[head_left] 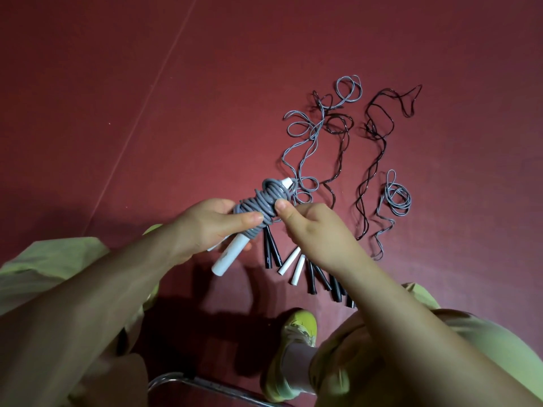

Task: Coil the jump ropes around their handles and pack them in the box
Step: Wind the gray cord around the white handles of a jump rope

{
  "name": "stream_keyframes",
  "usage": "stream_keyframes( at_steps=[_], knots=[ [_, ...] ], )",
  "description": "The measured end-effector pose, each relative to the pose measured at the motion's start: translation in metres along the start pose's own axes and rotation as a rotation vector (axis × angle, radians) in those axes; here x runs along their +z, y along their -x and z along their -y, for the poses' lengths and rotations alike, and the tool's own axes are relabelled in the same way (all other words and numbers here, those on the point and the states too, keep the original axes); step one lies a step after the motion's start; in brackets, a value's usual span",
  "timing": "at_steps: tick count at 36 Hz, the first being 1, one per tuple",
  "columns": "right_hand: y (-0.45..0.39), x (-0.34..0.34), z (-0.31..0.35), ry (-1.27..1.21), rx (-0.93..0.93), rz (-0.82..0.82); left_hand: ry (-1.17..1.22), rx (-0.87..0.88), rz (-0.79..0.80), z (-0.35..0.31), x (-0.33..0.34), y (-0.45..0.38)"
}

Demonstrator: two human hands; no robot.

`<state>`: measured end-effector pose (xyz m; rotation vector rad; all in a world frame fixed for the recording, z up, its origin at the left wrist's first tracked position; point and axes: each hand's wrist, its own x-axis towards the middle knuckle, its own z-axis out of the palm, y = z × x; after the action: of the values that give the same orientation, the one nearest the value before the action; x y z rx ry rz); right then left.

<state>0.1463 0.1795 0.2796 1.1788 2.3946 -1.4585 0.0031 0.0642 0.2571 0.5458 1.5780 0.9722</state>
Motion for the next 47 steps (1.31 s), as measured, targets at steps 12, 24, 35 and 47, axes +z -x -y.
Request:
stream_keyframes(
  at_steps=[12,24,35,47],
  knots=[
    [0.005,0.002,0.009,-0.069,-0.008,-0.037,-0.115,0.102,-0.032,0.011,0.006,0.002],
    [0.006,-0.003,0.011,-0.083,-0.105,-0.045,0.521,-0.203,0.369,-0.001,0.005,0.009],
    [-0.001,-0.009,-0.003,0.148,-0.105,-0.074,0.375,-0.104,0.217,-0.003,-0.001,0.007],
    [0.006,-0.005,0.007,0.070,-0.036,0.148,-0.056,0.013,0.060,-0.001,-0.002,0.006]
  ],
)
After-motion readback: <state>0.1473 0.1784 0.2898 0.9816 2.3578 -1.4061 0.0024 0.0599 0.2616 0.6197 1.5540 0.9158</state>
